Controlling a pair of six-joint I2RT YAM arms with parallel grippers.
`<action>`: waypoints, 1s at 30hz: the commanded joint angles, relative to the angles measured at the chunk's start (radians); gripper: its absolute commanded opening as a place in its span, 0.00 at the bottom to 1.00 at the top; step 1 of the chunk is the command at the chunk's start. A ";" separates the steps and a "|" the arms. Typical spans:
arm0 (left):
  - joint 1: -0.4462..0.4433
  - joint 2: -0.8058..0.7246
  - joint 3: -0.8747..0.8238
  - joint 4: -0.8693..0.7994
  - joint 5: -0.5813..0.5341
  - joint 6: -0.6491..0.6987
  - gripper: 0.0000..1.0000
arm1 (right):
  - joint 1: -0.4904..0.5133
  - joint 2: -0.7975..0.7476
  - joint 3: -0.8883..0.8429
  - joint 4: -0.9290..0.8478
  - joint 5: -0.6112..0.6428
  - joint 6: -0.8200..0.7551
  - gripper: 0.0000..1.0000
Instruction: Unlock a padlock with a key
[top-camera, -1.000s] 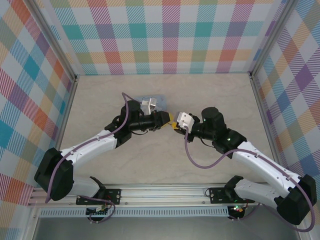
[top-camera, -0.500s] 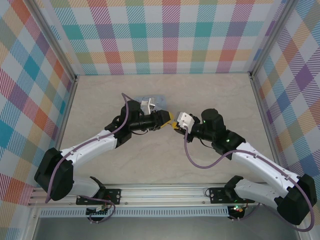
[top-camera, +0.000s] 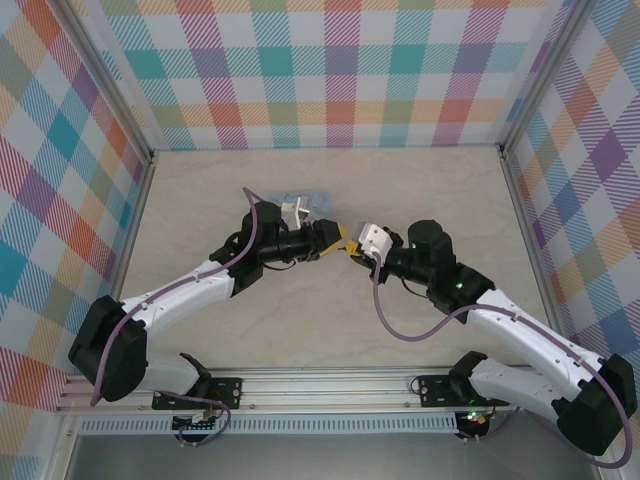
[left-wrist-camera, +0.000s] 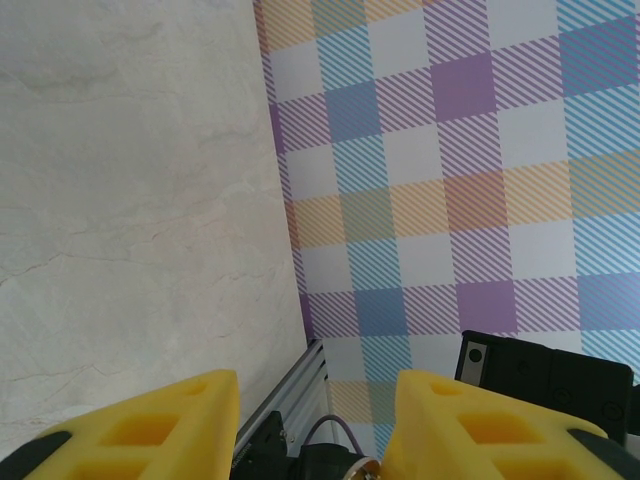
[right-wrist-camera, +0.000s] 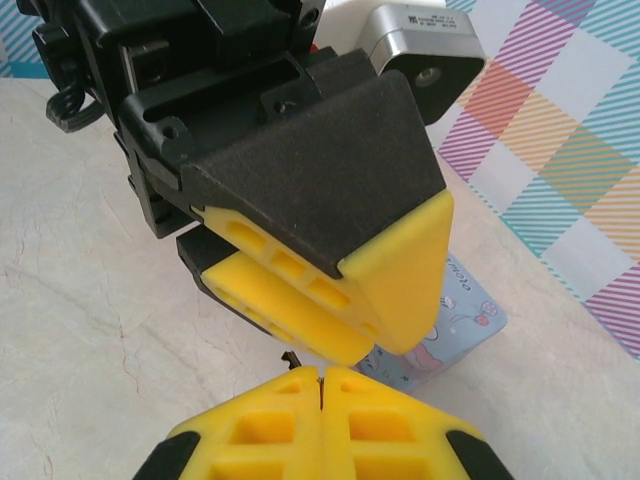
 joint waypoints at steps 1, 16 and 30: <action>-0.013 -0.008 -0.005 -0.002 0.010 -0.009 0.46 | 0.004 -0.002 -0.013 0.049 0.006 0.020 0.00; -0.015 0.011 -0.076 0.157 -0.033 -0.250 0.52 | 0.003 0.010 -0.051 0.161 0.059 0.111 0.00; -0.019 0.011 -0.088 0.204 -0.050 -0.296 0.46 | 0.004 0.038 -0.069 0.211 0.055 0.160 0.00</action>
